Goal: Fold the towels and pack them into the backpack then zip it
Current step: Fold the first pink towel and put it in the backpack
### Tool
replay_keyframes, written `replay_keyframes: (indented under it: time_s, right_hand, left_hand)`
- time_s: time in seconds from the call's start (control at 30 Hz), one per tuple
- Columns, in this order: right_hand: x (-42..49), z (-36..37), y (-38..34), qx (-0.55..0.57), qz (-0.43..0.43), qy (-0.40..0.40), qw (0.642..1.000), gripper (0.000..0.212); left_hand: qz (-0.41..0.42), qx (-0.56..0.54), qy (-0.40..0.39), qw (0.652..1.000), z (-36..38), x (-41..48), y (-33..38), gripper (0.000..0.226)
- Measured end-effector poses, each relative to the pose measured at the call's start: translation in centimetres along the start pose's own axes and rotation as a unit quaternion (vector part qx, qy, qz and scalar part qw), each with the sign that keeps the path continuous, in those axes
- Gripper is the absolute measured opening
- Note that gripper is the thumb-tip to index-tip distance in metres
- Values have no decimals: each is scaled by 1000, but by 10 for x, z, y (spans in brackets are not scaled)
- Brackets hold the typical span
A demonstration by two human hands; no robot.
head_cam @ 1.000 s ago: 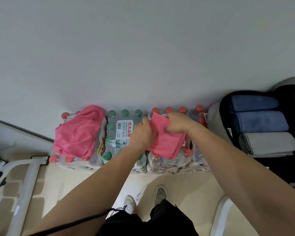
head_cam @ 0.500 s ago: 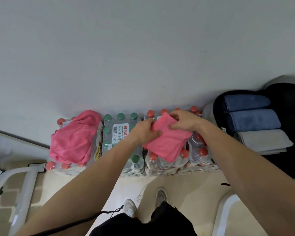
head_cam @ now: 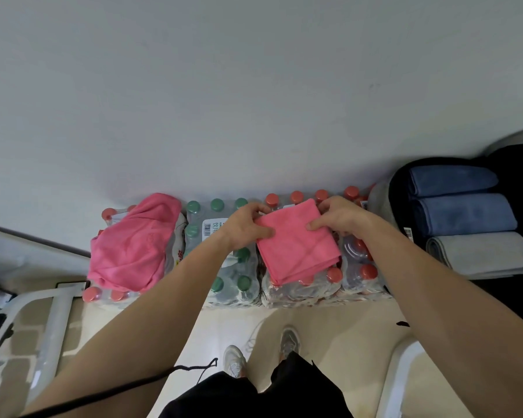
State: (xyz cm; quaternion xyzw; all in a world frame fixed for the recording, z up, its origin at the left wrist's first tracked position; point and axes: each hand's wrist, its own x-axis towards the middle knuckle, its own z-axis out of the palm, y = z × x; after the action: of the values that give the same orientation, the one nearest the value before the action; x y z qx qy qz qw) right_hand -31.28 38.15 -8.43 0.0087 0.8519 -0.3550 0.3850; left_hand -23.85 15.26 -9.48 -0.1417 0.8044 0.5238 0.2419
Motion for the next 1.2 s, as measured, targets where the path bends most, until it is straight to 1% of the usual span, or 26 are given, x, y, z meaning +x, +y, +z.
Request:
replay_keyframes:
  time_s: [0.07,0.13,0.23,0.33,0.4,0.5,0.6,0.7,0.77,0.83,0.9,0.97,1.0,1.03,1.1,1.13,1.2]
  right_hand:
    - [3,2,-2,13,-32,27,999,33]
    - [3,2,-3,-8,-48,43,998,43]
    - [6,1,-1,-9,-43,51,998,48]
    - [6,0,0,7,-28,61,998,48]
    - [6,1,0,32,-22,69,997,42]
    - [4,1,-3,85,5,75,994,23]
    - [2,1,-4,139,24,58,988,26]
    - [-1,1,-2,171,25,39,984,28]
    - [-4,-1,1,189,22,26,981,27]
    - [-11,-3,2,215,11,12,977,26]
    - [-16,-5,3,264,13,6,964,25]
    - [-20,-7,7,283,13,23,959,33]
    - [-22,-6,10,257,0,37,966,36]
    - [-23,-5,14,213,-18,50,976,34]
    - [-27,-1,22,118,-53,79,988,19]
    - [-28,1,26,91,-68,90,989,13]
    - [-30,4,33,77,-97,97,988,14]
  left_hand:
    - [19,10,2,1000,1,3,1,46]
    - [37,27,19,999,4,6,4,49]
    - [54,120,93,987,6,9,9,48]
    - [9,205,175,963,8,9,9,43]
    - [-11,215,193,957,12,10,8,38]
    - [-9,155,195,968,19,10,8,34]
    - [-19,74,193,978,20,7,12,30]
    - [-37,-45,154,986,21,-1,17,19]
    - [-26,-103,138,985,19,-7,16,25]
    - [5,-90,134,987,17,-11,13,32]
    - [39,-67,120,990,15,-18,12,28]
    - [71,-35,102,992,15,-25,10,22]
    - [80,-10,96,992,16,-27,9,22]
    - [86,16,89,992,16,-30,7,23]
    - [93,71,78,990,18,-35,4,27]
    - [98,94,73,988,19,-37,1,29]
    - [117,135,65,982,22,-40,-4,31]
